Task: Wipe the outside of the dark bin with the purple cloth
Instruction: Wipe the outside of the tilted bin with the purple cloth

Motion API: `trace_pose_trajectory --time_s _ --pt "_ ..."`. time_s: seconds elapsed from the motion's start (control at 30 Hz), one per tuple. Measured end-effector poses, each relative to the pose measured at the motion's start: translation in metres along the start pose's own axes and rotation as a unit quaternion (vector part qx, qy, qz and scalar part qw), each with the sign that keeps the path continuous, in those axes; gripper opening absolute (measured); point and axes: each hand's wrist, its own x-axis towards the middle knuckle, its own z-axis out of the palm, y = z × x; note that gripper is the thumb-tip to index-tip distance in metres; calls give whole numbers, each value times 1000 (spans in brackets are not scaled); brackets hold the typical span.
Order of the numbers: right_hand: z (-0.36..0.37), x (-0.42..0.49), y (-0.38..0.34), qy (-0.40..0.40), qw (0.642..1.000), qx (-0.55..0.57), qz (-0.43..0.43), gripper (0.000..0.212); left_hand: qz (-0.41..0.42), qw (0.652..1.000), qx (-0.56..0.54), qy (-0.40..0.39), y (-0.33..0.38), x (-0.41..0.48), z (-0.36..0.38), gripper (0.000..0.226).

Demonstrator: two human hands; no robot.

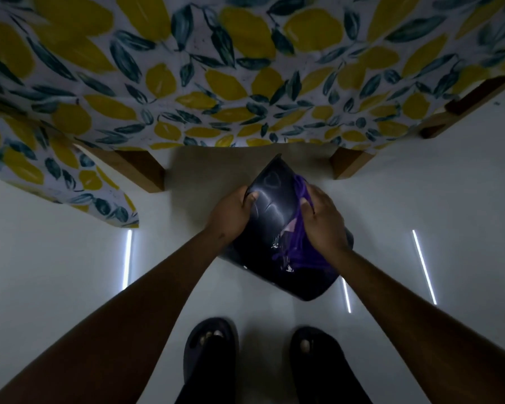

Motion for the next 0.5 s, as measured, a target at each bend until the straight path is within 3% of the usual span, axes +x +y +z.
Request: trace_pose_trajectory --time_s 0.07,0.13,0.2,0.3,0.43,0.5 --pt "1 -23 3 11 998 -61 -12 49 -9 1000 6 4 0 1 0 38" --pt "14 -62 -3 0 977 -187 -101 52 -12 1000 14 13 -3 2 1 35" --pt "22 -72 -10 -18 960 -224 -164 54 -12 1000 16 15 -6 2 1 31" --pt "17 -33 -19 -10 972 -182 -148 51 -2 1000 16 12 -4 2 0 35" --pt "3 10 -6 -13 1000 -9 -6 46 5 999 25 20 0 -4 1 35" --pt "-1 -6 2 5 1000 11 9 46 -1 999 33 19 3 -5 0 35"
